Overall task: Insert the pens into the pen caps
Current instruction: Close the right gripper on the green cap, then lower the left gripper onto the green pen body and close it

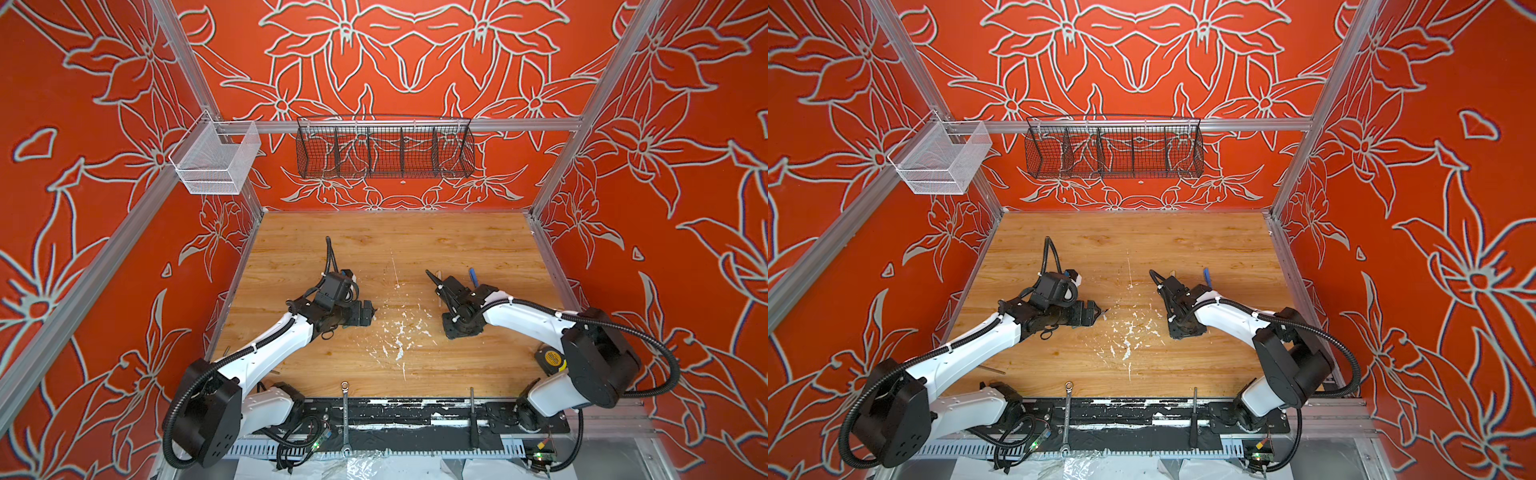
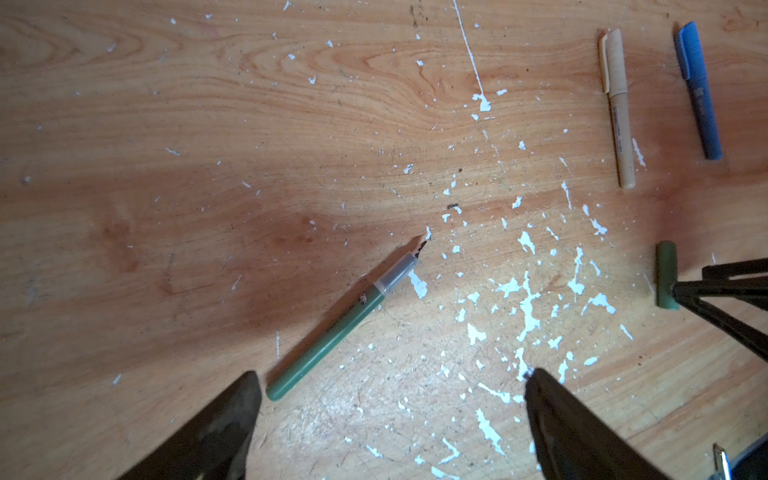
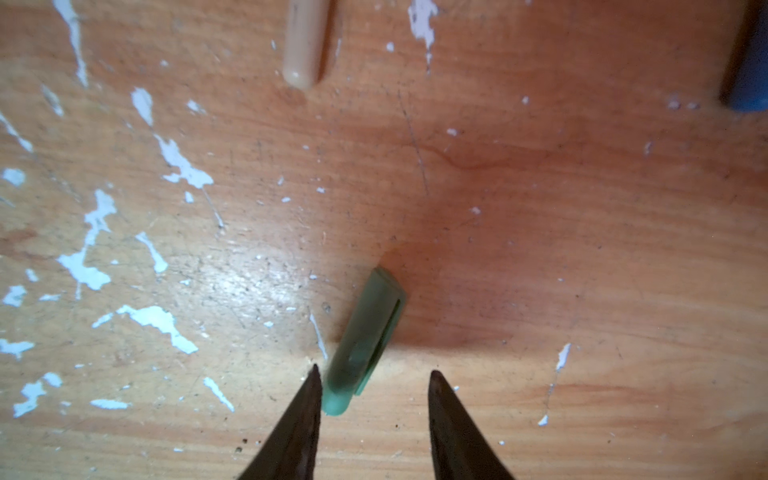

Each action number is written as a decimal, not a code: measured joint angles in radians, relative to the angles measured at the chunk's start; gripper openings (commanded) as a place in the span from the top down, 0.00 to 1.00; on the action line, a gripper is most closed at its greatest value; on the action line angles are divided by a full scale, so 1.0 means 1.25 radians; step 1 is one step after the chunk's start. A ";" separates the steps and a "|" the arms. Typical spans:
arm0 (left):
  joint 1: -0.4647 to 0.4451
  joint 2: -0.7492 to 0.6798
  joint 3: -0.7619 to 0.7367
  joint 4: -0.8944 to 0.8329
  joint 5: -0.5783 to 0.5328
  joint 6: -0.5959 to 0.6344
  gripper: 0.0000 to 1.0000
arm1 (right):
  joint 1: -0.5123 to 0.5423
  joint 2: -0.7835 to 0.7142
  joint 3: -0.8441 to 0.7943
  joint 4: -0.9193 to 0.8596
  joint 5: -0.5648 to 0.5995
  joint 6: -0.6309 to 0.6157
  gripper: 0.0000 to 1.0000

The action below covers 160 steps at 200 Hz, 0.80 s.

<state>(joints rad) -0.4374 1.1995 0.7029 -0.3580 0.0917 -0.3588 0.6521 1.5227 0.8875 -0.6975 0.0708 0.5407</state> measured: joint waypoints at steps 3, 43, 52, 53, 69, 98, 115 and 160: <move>0.000 0.000 0.000 0.000 -0.001 0.000 0.03 | 0.000 0.003 0.005 -0.001 0.000 -0.001 0.61; 0.000 0.000 0.000 -0.001 -0.005 0.001 0.03 | 0.005 0.057 0.047 0.002 0.002 -0.002 0.69; 0.000 0.000 0.000 -0.002 -0.007 0.002 0.03 | 0.007 0.068 0.049 0.002 0.002 -0.001 0.70; 0.000 0.000 0.000 -0.003 -0.007 0.002 0.03 | 0.007 0.070 0.050 0.002 0.002 -0.001 0.70; 0.000 0.000 0.000 -0.006 -0.010 0.003 0.03 | 0.009 0.088 0.053 0.000 0.008 0.002 0.72; 0.000 0.000 0.000 -0.007 -0.013 0.005 0.03 | 0.009 0.095 0.053 -0.010 0.024 0.008 0.77; 0.000 0.000 0.000 -0.007 -0.015 0.007 0.03 | 0.009 0.095 0.053 -0.014 0.033 0.010 0.78; 0.000 0.001 -0.014 -0.015 -0.016 0.017 0.03 | 0.009 0.102 0.056 -0.018 0.045 0.007 0.80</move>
<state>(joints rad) -0.4374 1.2003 0.6857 -0.3763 0.0719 -0.3370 0.6632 1.6505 0.9569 -0.7204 0.1268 0.5495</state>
